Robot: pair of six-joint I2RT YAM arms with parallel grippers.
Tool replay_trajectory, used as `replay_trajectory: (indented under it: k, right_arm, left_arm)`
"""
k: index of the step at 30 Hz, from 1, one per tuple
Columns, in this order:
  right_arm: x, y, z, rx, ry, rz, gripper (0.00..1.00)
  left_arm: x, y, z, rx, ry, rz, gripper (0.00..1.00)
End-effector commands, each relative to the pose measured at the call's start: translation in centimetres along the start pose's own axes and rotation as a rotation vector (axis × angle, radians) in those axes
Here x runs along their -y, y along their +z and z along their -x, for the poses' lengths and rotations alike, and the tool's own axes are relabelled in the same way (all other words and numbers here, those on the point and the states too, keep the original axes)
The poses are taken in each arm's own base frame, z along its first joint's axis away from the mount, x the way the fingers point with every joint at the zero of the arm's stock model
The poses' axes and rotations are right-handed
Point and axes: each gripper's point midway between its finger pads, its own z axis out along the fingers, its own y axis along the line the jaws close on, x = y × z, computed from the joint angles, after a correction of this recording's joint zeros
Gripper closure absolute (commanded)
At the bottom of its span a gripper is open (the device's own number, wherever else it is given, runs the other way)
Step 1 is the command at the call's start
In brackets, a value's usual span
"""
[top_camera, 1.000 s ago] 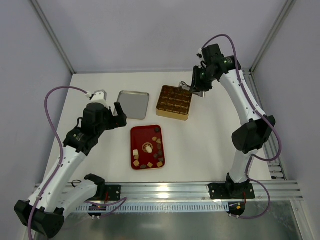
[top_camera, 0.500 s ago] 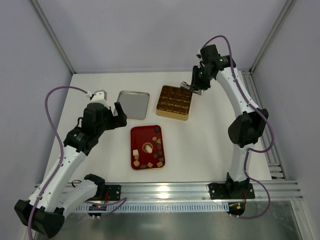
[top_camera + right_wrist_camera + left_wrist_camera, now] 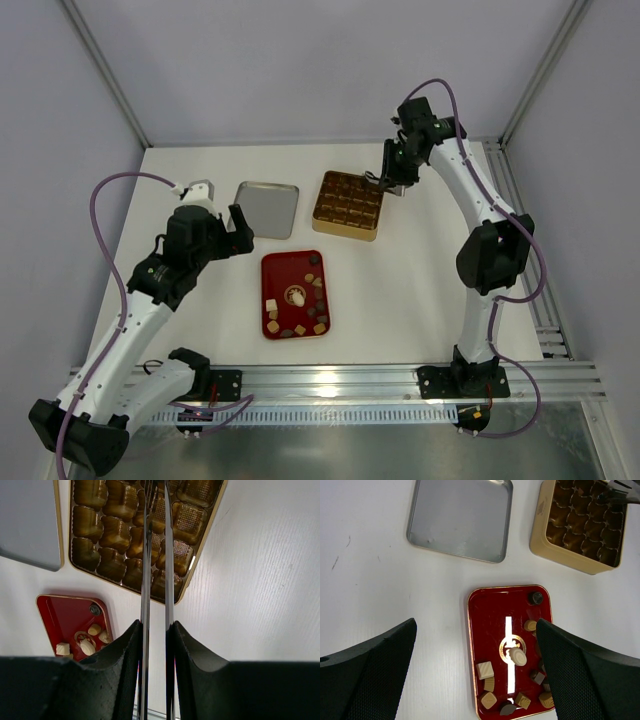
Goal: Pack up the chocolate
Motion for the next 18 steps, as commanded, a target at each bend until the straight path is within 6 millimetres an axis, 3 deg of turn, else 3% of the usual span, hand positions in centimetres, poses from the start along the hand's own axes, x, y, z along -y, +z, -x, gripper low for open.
replay_trajectory:
  k: [1,11,18]
  right_arm:
    - [-0.4,-0.8,1.3,0.060,-0.002,0.016,0.67]
    - [-0.4,-0.8,1.3,0.063,-0.004,0.017,0.60]
    - [-0.9,-2.5,1.7,0.093,-0.010,0.031,0.60]
  left_arm:
    - [0.2,-0.3,1.1,0.035,-0.001,-0.006,0.00]
    - [0.2,-0.3,1.1,0.035,-0.001,-0.004,0.00]
    - [0.3,-0.3,1.1,0.031,0.000,-0.007,0.00]
